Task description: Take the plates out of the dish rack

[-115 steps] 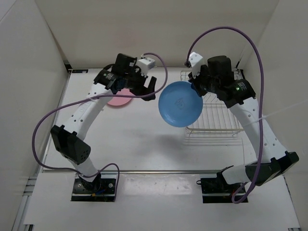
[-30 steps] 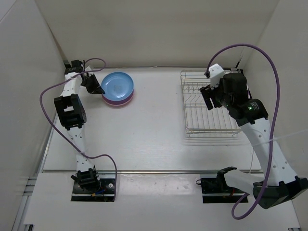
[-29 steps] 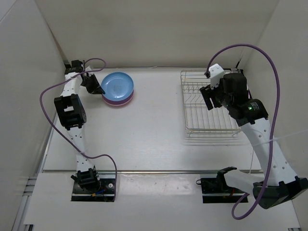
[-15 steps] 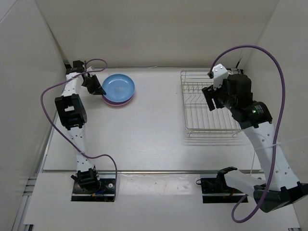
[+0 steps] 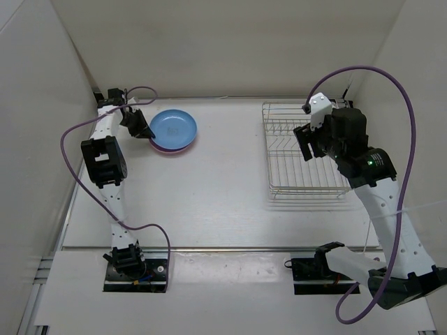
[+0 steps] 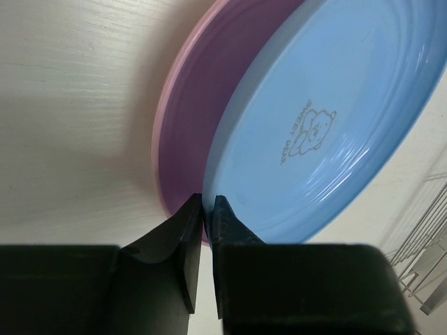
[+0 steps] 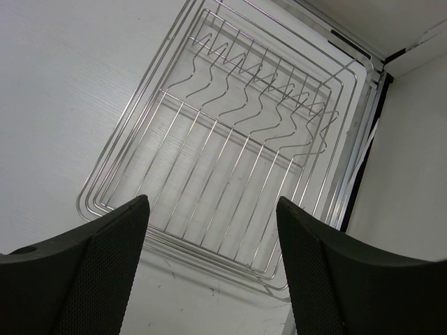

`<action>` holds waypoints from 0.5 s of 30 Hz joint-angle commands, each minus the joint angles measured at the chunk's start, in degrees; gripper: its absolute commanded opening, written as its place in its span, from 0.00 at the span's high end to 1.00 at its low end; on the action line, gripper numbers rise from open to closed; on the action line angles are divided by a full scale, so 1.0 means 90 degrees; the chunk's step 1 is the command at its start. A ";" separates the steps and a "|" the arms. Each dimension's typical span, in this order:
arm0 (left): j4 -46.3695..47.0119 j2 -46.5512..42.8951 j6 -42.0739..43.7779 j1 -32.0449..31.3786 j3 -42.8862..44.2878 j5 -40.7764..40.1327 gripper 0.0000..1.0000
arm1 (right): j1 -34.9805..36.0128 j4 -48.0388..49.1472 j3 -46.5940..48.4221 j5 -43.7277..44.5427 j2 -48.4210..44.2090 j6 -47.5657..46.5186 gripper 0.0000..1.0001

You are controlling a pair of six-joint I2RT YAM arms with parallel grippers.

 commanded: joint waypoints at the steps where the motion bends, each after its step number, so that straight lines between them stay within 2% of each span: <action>1: -0.0013 -0.0059 0.0045 0.0004 -0.0040 0.0020 0.78 | -0.0017 0.0083 -0.0004 -0.0102 -0.0134 0.0083 0.23; 11: -0.0013 -0.0059 0.0104 0.0121 -0.0235 0.0078 0.78 | -0.0075 0.0083 -0.0004 -0.0161 -0.0192 0.0083 0.23; 13: -0.0013 -0.0059 0.0104 0.0122 -0.0235 0.0078 0.74 | -0.0075 0.0024 -0.0004 -0.0228 -0.0192 0.0083 0.23; 15: -0.0013 -0.0059 0.0162 0.0122 -0.0235 0.0146 0.64 | -0.0075 0.0024 -0.0004 -0.0229 -0.0192 0.0083 0.23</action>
